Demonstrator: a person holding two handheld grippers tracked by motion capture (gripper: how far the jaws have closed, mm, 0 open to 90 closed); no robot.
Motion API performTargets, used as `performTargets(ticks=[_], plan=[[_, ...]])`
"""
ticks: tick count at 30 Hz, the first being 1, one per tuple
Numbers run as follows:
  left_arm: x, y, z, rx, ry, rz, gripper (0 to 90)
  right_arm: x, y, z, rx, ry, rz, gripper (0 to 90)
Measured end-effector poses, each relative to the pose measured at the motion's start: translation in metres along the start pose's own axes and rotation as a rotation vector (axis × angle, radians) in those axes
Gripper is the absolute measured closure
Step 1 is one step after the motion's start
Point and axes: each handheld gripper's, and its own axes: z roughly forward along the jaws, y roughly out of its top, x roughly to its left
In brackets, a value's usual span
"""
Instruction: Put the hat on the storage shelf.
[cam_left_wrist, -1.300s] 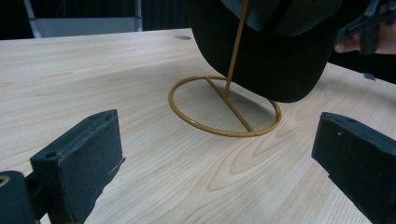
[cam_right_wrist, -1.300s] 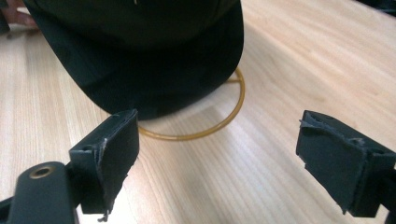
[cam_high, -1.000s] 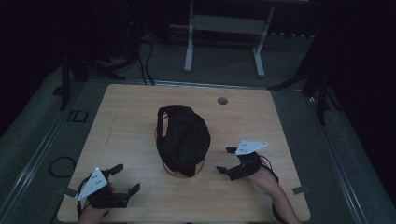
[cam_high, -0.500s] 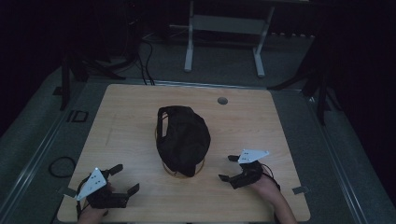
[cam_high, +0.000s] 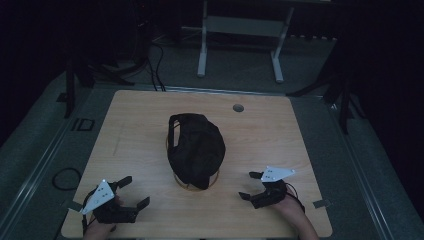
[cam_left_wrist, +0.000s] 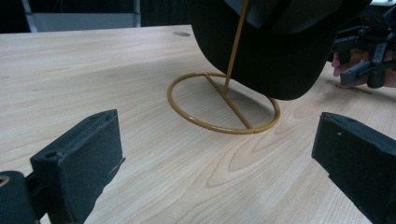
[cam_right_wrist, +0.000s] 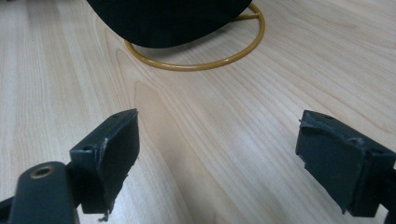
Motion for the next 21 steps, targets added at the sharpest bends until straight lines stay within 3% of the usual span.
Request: performTargets(ticks=[11, 16, 21], plan=[[0.0, 0.0, 0.0, 0.001, 0.004, 0.002, 2.2, 0.0, -0.015, -0.014, 0.006, -0.046, 0.015, 13.2], [0.0, -0.001, 0.0, 0.006, 0.008, 0.004, 2.3, -0.003, -0.016, -0.022, -0.039, -0.066, 0.028, 13.2], [0.0, -0.001, 0.0, 0.007, 0.004, 0.003, 2.2, -0.005, -0.019, -0.024, -0.034, -0.085, 0.026, 13.3]])
